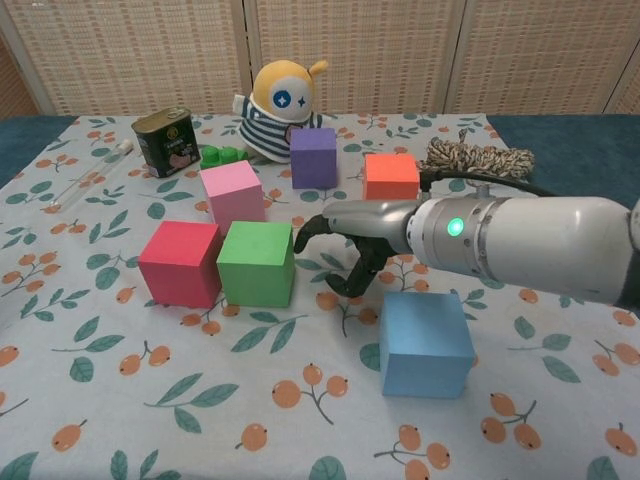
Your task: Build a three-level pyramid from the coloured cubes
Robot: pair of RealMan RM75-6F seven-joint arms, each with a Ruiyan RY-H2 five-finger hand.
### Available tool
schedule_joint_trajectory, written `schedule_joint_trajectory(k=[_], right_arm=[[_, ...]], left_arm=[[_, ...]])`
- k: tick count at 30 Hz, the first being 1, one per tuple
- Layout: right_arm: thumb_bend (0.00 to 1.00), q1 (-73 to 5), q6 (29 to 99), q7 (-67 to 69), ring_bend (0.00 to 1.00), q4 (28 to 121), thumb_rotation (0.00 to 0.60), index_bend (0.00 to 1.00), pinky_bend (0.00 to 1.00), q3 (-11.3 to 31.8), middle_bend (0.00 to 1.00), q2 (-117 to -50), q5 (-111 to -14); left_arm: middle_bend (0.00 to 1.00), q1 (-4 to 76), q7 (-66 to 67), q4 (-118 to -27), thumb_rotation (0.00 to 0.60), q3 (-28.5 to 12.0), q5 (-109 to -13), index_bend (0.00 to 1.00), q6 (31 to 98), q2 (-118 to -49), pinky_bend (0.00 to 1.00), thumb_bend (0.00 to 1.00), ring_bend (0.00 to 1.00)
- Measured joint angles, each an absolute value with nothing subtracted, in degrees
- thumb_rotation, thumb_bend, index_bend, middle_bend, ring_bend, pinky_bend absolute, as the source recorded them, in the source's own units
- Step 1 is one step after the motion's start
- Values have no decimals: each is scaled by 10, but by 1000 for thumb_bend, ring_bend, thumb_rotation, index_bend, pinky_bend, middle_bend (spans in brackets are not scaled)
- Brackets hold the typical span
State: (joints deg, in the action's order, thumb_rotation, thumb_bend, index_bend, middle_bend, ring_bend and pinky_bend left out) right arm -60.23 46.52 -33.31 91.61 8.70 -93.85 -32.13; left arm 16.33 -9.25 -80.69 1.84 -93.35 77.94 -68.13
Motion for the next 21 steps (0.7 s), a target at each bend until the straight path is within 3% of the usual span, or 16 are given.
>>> schedule_joint_trajectory(k=[21], right_arm=[[511,-627,478,-325,0,923,600,176,104,77,3,-952,-310]], left_arm=[[0,163,-99,-805,600,20,-937,0,782,-680,74,351,0]])
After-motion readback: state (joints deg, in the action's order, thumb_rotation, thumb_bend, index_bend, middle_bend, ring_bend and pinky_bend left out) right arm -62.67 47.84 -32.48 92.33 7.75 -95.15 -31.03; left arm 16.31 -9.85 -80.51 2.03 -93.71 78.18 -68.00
